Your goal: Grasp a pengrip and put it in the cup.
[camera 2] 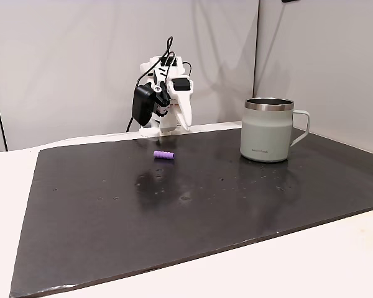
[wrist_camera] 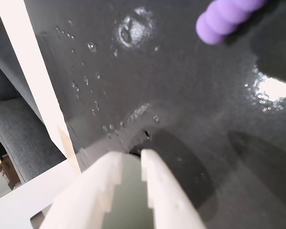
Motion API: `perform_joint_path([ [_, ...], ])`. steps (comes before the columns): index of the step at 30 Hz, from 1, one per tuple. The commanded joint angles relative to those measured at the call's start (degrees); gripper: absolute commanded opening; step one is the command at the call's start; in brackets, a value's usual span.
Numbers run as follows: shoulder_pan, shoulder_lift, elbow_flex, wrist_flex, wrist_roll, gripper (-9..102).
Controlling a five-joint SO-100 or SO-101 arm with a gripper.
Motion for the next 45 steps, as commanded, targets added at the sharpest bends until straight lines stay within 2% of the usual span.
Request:
perform_joint_path([
  [1,-0.09,0.88,-0.44,-0.62,0.09,0],
  [5,-0.44,0.88,-2.2,-0.79,-2.37,0],
  [11,0.0,-2.02,-16.88,2.2,-8.0,0],
  [18,5.36,-26.28,-42.36,14.15,-7.03,0],
  [24,8.26,-39.55,-55.11,24.08,-2.9,0],
  [35,12.74,-63.02,-63.19,31.46,4.57,2],
  [41,13.54,-73.04,-64.34,31.29,4.75,17],
  [45,13.27,-77.17,-63.19,29.97,4.48,20],
])
